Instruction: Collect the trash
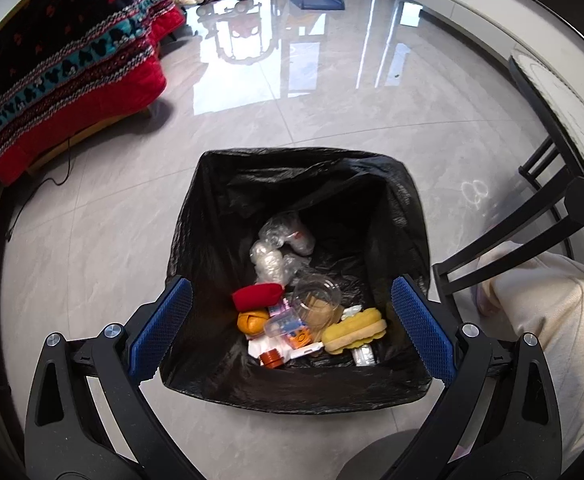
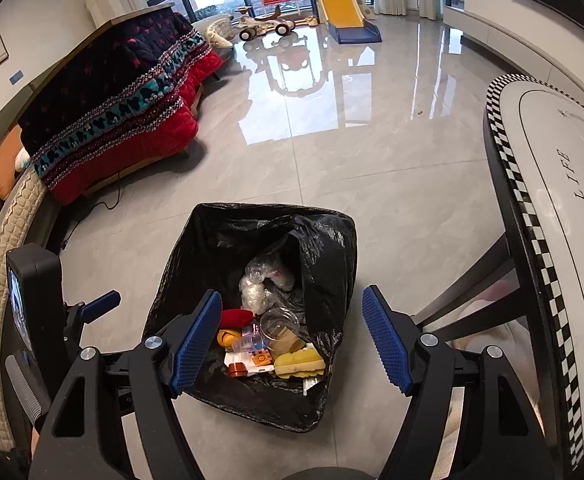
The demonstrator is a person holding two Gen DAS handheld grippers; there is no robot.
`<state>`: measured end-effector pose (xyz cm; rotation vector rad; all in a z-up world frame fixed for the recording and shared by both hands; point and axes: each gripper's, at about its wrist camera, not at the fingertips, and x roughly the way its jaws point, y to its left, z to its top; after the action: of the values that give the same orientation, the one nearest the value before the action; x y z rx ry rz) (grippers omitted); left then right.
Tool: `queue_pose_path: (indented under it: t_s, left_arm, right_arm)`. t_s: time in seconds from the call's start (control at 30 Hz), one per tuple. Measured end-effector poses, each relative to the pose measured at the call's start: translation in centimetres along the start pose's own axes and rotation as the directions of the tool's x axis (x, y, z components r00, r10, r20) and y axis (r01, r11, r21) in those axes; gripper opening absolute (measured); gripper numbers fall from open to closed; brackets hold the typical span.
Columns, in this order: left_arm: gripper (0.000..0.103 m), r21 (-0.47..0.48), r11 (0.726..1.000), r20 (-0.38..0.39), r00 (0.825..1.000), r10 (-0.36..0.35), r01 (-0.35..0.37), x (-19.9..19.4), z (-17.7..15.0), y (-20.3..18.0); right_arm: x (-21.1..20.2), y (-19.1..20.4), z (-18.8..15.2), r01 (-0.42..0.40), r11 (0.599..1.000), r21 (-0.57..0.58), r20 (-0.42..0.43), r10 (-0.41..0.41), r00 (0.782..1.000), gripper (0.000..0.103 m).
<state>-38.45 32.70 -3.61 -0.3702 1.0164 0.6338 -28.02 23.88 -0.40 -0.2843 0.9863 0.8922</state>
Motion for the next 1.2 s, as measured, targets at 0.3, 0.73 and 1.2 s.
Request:
queue_pose_path:
  t_s: [0.3,0.73,1.2]
  left_arm:
    - [0.097,0.117,0.991,0.064,0.995,-0.071,0.063,-2.0,2.5,-6.6]
    - [0.097,0.322,0.930,0.117,0.967,-0.227,0.179,-4.6,6.1,-18.7]
    - [0.097,0.545,0.785,0.087,0.911,-0.403,0.295,-6.4,7.4,-34.7]
  right_arm:
    - [-3.5,-6.3,1.3,0.029,0.994,0.105,0.083,-0.038,0.996,0.074]
    - [-9.1,-17.8,0.8,0.123,0.947,0.297,0.155,-0.174,0.972,0.074]
    - [-14.7,-29.9,-3.4,0.280,0.829,0.483,0.135,-0.387,0.912,0.074]
